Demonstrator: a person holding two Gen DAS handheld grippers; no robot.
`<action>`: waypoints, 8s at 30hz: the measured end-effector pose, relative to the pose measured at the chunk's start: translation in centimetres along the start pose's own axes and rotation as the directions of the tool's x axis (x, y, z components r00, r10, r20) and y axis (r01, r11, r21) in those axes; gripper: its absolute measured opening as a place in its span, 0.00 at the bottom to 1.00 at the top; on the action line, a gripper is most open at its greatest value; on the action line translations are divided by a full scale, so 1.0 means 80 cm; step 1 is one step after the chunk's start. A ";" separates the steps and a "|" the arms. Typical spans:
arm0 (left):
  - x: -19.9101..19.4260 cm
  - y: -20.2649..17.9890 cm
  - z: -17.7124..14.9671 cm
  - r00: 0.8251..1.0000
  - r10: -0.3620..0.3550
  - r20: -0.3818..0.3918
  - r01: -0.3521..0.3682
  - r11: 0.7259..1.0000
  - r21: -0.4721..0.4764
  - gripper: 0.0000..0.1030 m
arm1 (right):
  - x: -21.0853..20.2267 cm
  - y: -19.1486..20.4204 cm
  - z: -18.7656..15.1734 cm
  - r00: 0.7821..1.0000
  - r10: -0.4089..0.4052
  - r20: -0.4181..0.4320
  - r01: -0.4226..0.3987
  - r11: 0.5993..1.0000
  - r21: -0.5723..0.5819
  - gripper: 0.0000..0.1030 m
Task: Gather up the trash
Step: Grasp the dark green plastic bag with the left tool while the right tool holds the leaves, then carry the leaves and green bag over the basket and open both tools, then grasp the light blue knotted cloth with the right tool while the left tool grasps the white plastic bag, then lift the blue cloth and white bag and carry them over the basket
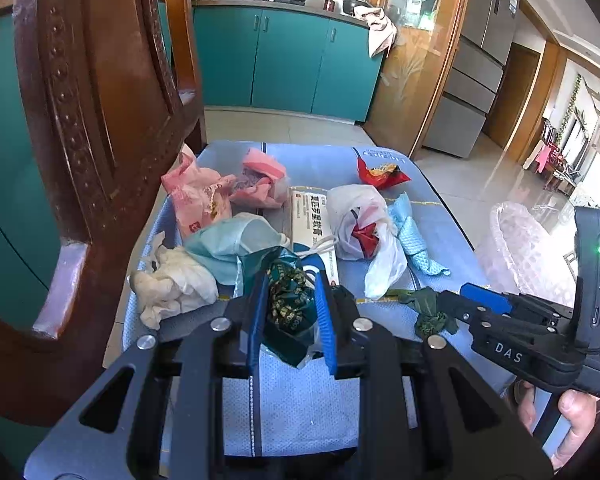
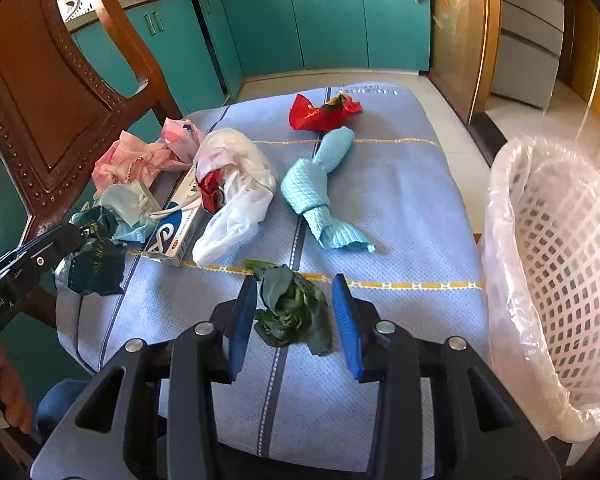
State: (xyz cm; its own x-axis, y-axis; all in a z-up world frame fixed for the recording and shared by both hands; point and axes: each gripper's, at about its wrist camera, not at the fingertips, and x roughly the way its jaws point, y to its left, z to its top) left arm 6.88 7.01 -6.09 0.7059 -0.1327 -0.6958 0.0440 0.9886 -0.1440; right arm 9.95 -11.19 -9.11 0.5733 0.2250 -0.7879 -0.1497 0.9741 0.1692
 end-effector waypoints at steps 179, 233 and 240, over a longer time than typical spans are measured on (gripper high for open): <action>0.065 -0.067 -0.018 0.979 -0.004 -0.204 0.006 1.000 0.005 0.86 | 0.002 -0.051 -0.030 0.998 0.055 -0.031 -0.057 0.996 -0.071 0.50; -0.085 -0.101 0.003 0.968 0.133 0.213 -0.166 0.976 0.145 0.31 | -0.133 0.004 -0.005 0.949 -0.130 0.286 0.182 0.970 -0.161 0.30; -0.082 -0.113 0.007 0.972 0.108 0.211 -0.144 0.976 0.166 0.31 | -0.150 -0.025 0.000 0.940 -0.138 0.312 0.181 0.977 -0.115 0.30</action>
State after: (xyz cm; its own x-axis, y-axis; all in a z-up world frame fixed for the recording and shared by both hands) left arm 2.23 -1.02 0.20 0.8394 -0.0072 -0.5434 0.0582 0.9954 0.0767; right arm 3.37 -15.85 0.03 0.8107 0.0837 -0.5795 -0.1351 0.9898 -0.0460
